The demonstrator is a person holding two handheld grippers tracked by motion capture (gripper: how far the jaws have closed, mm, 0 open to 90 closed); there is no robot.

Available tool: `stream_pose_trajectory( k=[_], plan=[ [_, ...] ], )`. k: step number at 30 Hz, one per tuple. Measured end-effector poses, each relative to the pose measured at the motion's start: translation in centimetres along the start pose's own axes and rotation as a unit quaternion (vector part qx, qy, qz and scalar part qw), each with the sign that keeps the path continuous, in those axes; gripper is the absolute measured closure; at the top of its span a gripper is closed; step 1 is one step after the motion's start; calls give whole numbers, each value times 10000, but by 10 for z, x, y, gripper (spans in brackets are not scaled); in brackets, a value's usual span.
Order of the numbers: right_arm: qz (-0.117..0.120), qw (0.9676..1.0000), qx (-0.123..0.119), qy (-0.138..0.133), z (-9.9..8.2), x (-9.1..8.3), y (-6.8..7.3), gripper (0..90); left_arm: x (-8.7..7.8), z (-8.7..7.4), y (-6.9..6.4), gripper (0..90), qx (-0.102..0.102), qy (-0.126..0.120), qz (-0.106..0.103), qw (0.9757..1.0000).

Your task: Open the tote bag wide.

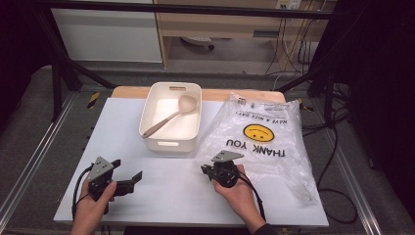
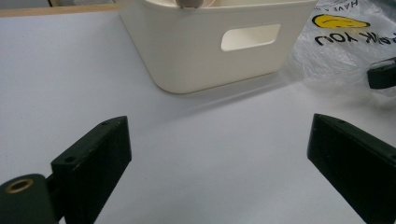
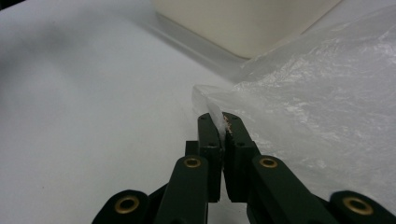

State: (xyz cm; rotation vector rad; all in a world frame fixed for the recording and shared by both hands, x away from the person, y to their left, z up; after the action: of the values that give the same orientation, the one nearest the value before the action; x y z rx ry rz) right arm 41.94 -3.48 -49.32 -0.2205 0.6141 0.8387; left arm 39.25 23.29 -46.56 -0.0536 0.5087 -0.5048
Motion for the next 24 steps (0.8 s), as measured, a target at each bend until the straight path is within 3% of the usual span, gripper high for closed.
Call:
stream_pose_trajectory(
  k=[10, 20, 24],
  plan=[
    [0, 9998, -14, -210, 13, -9, 1, 881, 0, -1, 0, 59, 13, 28, -2, 10000],
    [77, 9992, 135, -363, 21, -13, 1, 881, 0, -1, 0, 59, 7, 31, -7, 10000],
    [50, 9993, 56, -360, 24, -13, 3, 881, 0, -1, 0, 59, 16, 34, -1, 10000]
  ],
)
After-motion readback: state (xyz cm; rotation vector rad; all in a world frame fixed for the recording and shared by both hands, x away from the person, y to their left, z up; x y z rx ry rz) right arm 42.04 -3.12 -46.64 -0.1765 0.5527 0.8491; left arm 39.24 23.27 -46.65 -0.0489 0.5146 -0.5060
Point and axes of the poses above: each handheld gripper's, and its own axes: x roughly forward along the jaws, z roughly out of its top, y roughly to its left, the point moved 9 cm from there along x, roughly forward along the jaws, and after that the axes turned 6 degrees about -x, right-handed, at the moved point
